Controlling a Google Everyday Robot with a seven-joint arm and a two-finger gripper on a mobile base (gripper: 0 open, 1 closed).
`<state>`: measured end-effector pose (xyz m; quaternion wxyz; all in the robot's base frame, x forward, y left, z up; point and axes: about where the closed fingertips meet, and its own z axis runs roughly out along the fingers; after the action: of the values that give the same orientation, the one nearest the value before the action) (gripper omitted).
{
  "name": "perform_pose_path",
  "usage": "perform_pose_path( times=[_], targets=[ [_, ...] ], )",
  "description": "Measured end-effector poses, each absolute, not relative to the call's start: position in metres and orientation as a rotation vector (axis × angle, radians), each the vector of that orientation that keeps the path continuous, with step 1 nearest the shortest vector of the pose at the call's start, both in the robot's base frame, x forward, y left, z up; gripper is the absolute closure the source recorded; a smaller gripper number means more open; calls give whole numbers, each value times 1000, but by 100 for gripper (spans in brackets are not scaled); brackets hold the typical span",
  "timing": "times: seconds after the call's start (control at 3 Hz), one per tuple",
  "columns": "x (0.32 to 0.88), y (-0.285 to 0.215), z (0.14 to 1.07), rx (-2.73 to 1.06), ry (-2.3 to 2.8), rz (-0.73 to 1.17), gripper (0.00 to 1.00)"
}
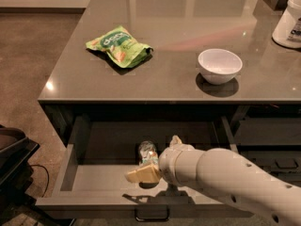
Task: Pick 7up can from top drawer and place on counter
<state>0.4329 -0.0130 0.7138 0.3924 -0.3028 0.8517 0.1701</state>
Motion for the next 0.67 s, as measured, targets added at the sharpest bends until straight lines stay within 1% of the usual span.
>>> perform_pose_path(
  times=[0.67],
  targets=[
    [462,-33,682,-694,2205,376,0]
  ],
)
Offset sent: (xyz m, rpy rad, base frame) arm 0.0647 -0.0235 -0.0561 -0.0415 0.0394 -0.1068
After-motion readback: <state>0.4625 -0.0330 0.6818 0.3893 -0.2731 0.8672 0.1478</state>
